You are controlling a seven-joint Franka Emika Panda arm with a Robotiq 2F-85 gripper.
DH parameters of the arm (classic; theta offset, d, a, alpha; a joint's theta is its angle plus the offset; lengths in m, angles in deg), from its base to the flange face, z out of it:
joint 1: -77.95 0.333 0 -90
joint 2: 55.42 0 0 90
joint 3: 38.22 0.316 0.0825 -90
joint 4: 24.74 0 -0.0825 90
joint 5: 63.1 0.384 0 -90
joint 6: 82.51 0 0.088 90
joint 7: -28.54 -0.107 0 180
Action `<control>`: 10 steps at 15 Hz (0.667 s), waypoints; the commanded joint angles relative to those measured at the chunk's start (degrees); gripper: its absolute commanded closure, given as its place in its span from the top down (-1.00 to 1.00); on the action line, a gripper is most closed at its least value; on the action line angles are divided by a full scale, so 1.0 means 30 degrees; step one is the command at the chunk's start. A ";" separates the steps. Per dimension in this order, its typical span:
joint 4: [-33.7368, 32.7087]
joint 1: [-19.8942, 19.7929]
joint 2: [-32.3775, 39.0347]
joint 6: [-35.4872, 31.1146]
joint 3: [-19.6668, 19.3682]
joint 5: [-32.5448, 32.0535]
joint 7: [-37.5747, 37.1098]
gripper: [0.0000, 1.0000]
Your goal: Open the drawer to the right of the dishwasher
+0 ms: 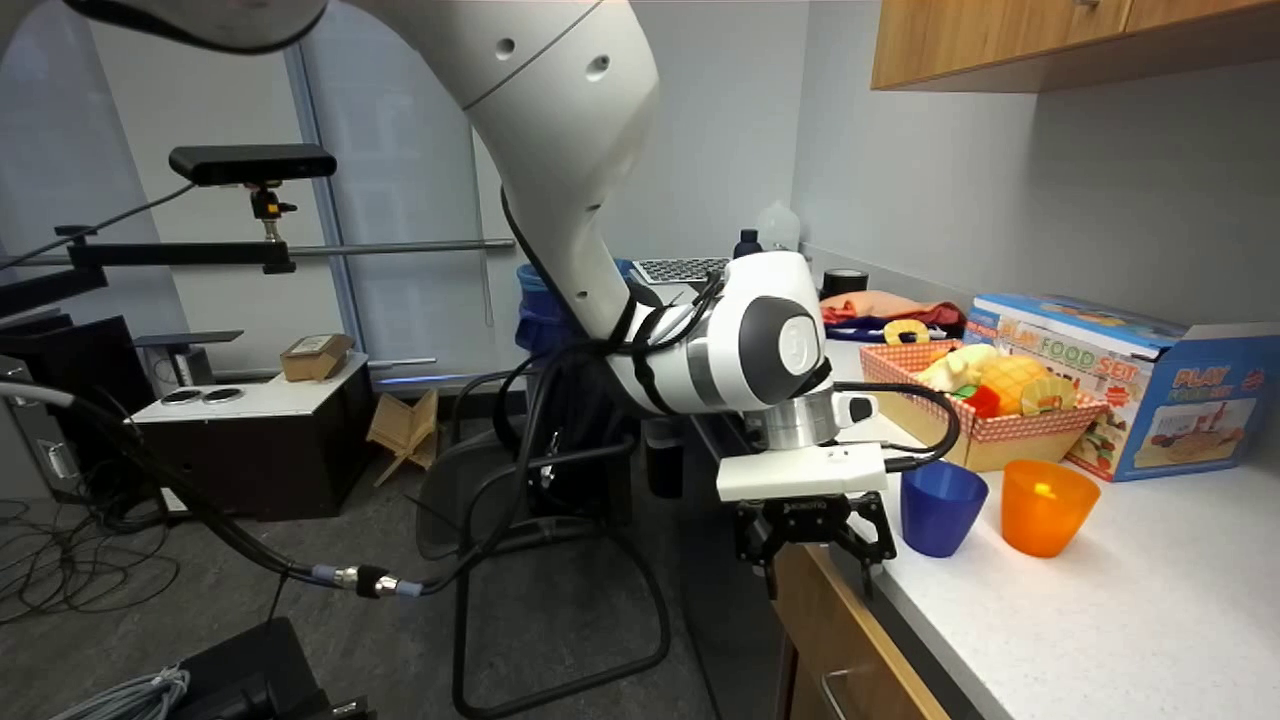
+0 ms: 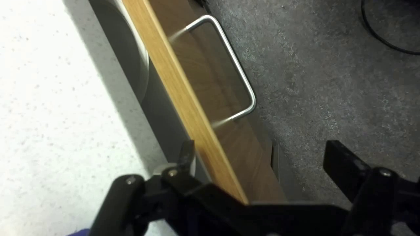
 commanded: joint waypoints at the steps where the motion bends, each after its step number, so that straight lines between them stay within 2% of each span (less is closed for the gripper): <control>1: -0.0501 -0.0121 0.0442 -0.0106 0.0018 -0.0141 0.0223 1.00; 10: -0.1566 -0.0164 0.1668 -0.0369 -0.0168 -0.0334 0.0260 1.00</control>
